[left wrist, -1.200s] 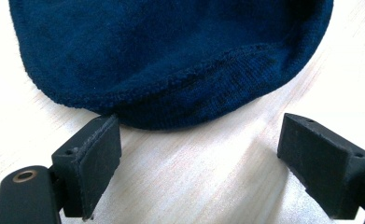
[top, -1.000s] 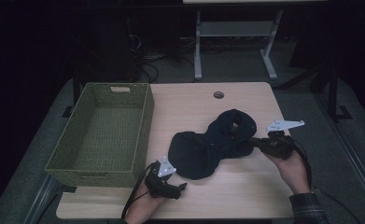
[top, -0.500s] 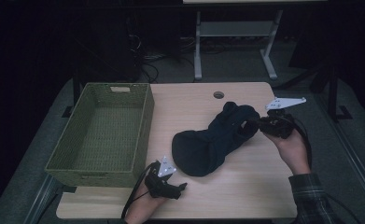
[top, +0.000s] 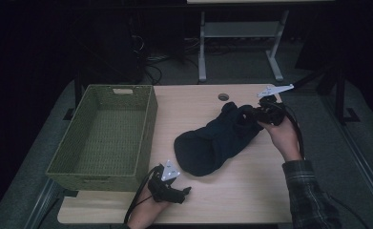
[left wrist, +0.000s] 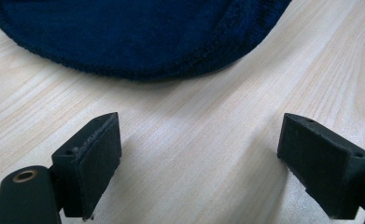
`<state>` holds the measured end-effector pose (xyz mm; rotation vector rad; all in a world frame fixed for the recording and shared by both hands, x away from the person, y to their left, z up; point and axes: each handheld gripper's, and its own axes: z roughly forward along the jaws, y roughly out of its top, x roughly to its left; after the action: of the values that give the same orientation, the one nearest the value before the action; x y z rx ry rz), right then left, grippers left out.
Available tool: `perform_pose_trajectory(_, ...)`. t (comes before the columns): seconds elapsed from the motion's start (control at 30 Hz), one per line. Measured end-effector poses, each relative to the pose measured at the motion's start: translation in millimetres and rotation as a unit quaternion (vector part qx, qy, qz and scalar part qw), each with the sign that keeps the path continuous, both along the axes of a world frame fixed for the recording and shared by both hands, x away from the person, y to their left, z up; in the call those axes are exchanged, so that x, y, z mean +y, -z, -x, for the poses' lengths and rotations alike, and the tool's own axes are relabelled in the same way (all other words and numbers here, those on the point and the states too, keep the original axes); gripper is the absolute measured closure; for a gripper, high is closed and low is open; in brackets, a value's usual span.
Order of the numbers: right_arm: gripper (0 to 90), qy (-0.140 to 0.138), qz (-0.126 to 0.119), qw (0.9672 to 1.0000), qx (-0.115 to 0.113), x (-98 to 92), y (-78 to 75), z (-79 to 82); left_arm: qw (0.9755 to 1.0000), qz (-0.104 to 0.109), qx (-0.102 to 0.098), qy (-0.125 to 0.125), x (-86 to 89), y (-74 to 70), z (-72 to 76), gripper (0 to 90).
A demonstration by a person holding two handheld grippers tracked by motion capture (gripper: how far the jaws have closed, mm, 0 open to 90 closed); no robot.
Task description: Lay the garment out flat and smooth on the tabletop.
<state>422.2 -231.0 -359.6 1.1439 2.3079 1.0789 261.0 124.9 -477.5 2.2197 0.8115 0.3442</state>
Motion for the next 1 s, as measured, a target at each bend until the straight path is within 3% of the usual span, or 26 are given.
perform_pose_trajectory(0.23,87.0,0.004,0.023,0.9995,0.023,11.8,31.2,-22.1,1.0000,-0.004,0.000,0.001,0.4,-0.4,-0.1,13.1)
perform_pose_trajectory(0.47,87.0,0.006,0.042,0.9980,0.047,22.1,54.2,-32.3,1.0000,-0.002,0.001,0.001,0.1,-0.4,0.1,13.1)
perform_pose_trajectory(0.6,84.6,0.005,0.031,0.9979,0.057,23.5,63.3,-35.3,1.0000,-0.004,0.001,0.001,0.4,-0.5,0.0,13.1)
perform_pose_trajectory(0.7,68.7,0.009,0.009,0.9980,0.062,22.8,61.9,-33.0,1.0000,-0.004,0.001,0.001,0.4,-0.5,0.0,13.1)
perform_pose_trajectory(0.83,53.7,0.011,-0.003,0.9988,0.047,19.5,45.4,-22.1,1.0000,-0.004,0.000,0.001,0.4,-0.4,-0.1,13.1)
perform_pose_trajectory(0.93,56.2,0.004,-0.005,0.9993,0.037,18.2,32.6,-10.7,1.0000,-0.003,0.000,0.001,0.3,-0.2,-0.1,13.1)
perform_pose_trajectory(1.0,64.2,-0.004,-0.007,0.9994,0.033,17.5,25.3,-0.5,1.0000,-0.001,0.000,0.000,0.0,-0.2,0.1,13.1)
